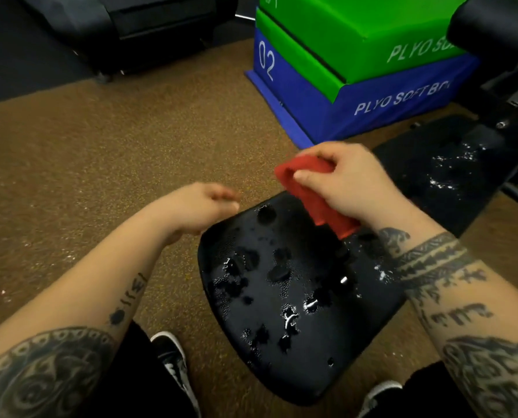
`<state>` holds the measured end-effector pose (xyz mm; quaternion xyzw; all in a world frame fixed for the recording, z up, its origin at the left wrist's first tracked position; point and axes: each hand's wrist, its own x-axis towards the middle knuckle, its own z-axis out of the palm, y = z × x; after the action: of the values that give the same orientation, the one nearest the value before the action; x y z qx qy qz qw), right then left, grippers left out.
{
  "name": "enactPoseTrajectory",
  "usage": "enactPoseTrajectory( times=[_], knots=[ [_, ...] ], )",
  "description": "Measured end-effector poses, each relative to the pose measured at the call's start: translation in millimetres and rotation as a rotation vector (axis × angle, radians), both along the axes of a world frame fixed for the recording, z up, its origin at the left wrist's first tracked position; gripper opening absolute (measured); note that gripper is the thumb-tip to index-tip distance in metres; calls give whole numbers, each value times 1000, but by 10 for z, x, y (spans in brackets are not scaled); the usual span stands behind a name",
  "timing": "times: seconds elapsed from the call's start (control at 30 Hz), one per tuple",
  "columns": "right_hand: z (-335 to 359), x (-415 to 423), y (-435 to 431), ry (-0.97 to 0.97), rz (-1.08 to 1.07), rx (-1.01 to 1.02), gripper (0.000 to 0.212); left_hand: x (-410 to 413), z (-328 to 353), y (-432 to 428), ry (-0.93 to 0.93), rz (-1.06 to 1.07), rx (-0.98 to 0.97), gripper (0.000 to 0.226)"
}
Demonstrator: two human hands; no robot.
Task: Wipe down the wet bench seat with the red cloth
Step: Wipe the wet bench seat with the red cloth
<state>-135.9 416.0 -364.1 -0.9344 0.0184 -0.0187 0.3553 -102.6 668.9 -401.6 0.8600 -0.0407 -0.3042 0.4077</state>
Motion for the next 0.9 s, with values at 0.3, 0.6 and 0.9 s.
enactPoseTrajectory(
  times=[0.3, 0.6, 0.9],
  knots=[
    [-707, 14, 221, -126, 502, -287, 32, 163, -263, 151, 258, -61, 17, 24],
    [-635, 157, 364, -87, 447, -306, 31, 264, -178, 187, 251, -117, -31, 30],
    [-619, 145, 706, -113, 301, -272, 27, 294, -81, 153, 282, -56, -47, 22]
  ],
)
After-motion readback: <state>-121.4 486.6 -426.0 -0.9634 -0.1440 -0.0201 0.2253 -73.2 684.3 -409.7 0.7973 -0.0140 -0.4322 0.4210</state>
